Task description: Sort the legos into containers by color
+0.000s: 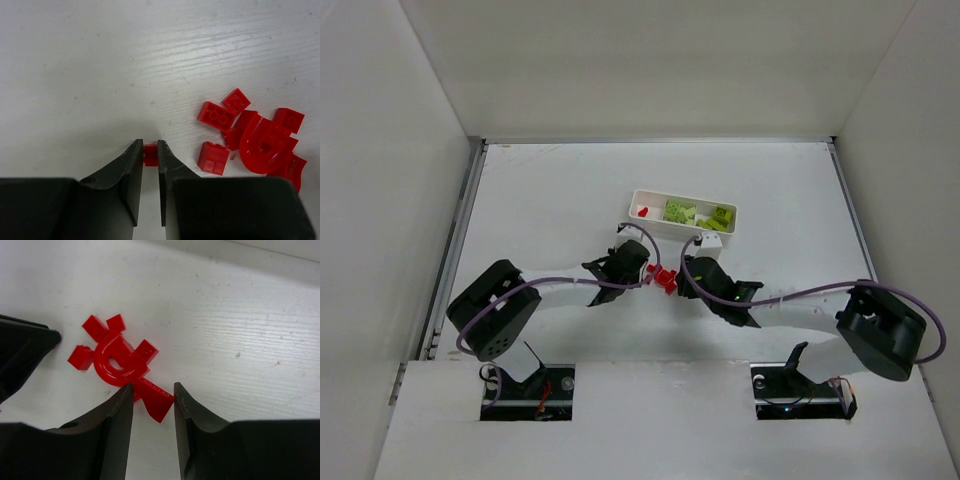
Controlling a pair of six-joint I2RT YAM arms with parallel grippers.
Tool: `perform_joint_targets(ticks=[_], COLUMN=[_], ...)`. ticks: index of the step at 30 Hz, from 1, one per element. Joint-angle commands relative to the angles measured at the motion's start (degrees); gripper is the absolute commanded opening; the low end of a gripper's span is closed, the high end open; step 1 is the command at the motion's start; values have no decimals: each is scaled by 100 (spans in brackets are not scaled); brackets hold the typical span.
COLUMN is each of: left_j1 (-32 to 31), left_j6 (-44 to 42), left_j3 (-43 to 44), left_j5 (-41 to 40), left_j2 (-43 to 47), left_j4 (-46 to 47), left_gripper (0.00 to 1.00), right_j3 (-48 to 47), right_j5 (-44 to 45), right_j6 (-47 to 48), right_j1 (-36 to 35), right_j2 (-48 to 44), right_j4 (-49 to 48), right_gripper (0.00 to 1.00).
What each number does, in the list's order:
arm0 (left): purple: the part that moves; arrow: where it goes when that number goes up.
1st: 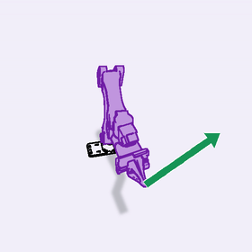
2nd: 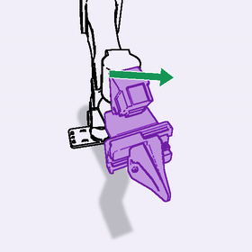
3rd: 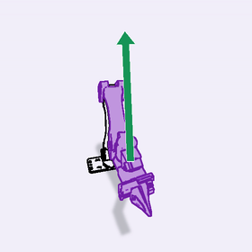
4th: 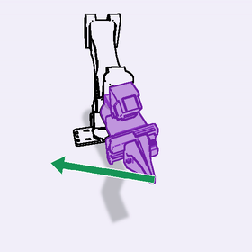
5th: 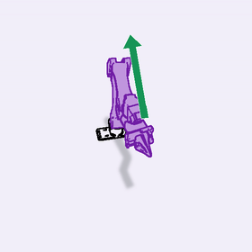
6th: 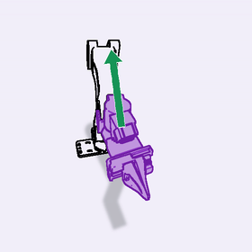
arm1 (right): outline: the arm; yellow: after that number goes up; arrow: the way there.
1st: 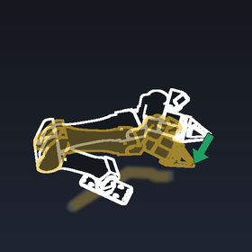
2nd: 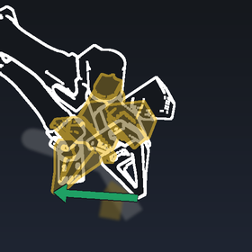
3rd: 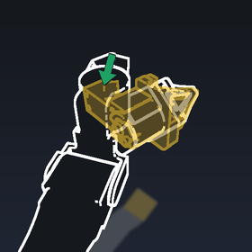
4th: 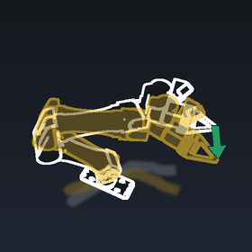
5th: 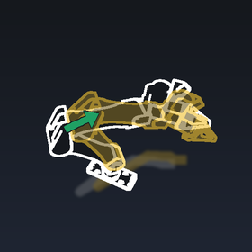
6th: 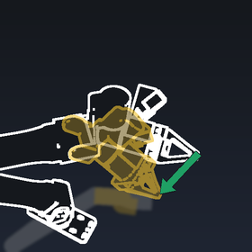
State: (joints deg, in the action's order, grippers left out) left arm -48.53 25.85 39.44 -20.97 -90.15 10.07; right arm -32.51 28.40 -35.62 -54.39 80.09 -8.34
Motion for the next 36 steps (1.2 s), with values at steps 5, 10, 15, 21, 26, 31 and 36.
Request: perform_joint_targets(ticks=[5,10,15,21,26,31,36], left_j1=[234,524,885,1078,1184,1132,895], left_j6=[272,245,289,96,70,122,342], left_j3=[247,967,1846,2796,3175,2632,1288], left_j5=[172,207,427,375,366,331,243], left_j2=[542,306,-344,-1267,-1629,-1006,48], left_j4=[-418,47,373,409,338,443,620], left_gripper=[11,12,12,13,30,35,30], right_j3=[271,368,500,606,483,88,-606], right_j5=[-89,-169,-160,-151,-212,-352,-730], right_j6=[-130,-253,-411,-534,-429,-52,432], right_j1=[64,74,30,3,29,337,793], right_j2=[-679,-925,-1171,-1488,-1532,-1243,-593], right_j4=[-1,-1,43,201,219,131,-308], right_gripper=[32,32,32,32,32,32,32])
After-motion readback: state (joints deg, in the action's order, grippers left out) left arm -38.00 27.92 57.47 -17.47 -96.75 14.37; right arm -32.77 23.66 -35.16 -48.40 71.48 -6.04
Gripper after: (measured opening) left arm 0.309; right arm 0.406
